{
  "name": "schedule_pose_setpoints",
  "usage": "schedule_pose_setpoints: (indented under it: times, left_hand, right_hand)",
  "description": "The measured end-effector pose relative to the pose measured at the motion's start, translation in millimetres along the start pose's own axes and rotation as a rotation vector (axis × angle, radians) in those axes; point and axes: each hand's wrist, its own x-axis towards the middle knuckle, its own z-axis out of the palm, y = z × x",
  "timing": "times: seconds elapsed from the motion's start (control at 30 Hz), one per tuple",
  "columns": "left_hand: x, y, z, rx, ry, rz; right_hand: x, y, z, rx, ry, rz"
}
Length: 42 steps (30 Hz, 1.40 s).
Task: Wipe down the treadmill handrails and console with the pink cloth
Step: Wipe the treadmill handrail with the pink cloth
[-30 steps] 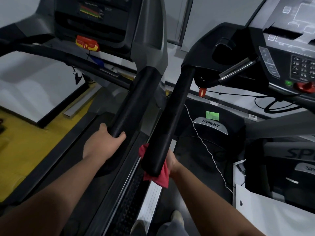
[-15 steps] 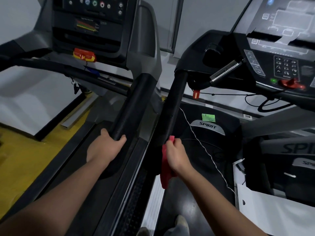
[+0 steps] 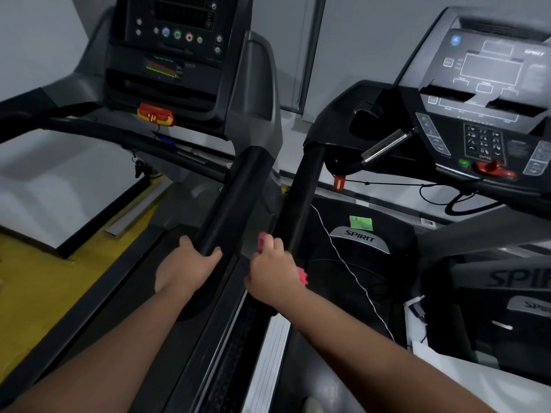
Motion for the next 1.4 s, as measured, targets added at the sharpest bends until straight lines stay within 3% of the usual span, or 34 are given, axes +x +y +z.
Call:
schedule_pose_setpoints:
  times: [0.27, 0.4, 0.57, 0.67, 0.77, 0.93, 1.1, 1.2, 1.4]
  left_hand:
    - [-1.0, 0.4, 0.0, -0.011, 0.012, -0.003]
    - [-0.4, 0.1, 0.6, -0.008, 0.004, -0.003]
    - [-0.1, -1.3, 1.1, 0.003, 0.007, 0.0]
    - [-1.1, -1.4, 1.1, 0.005, 0.006, -0.002]
    - [-1.5, -2.3, 1.4, 0.001, 0.017, -0.007]
    - [1.1, -4.2, 3.6, 0.02, 0.04, 0.009]
    - [1.3, -3.4, 4.8, 0.017, 0.042, 0.015]
    - [3.4, -2.7, 2.5, 0.019, 0.029, 0.017]
    - [1.7, -4.0, 1.7, -0.001, 0.0, 0.022]
  right_hand:
    - [-18.6, 16.7, 16.7, 0.049, 0.191, -0.258]
    - [-7.7, 23.9, 9.9, 0.08, 0.113, -0.264]
    - [25.6, 6.3, -3.4, -0.09, -0.023, -0.126]
    - [18.8, -2.0, 1.1, -0.063, -0.074, -0.199]
    - [2.2, 12.0, -2.5, 0.16, -0.129, -0.275]
    - [-8.9, 32.6, 7.0, 0.021, -0.074, -0.323]
    - [19.7, 7.6, -0.1, -0.178, -0.241, -0.187]
    - [55.0, -11.0, 7.3, -0.293, -0.444, -0.201]
    - [111.6, -26.2, 65.2, -0.509, -0.774, 0.084]
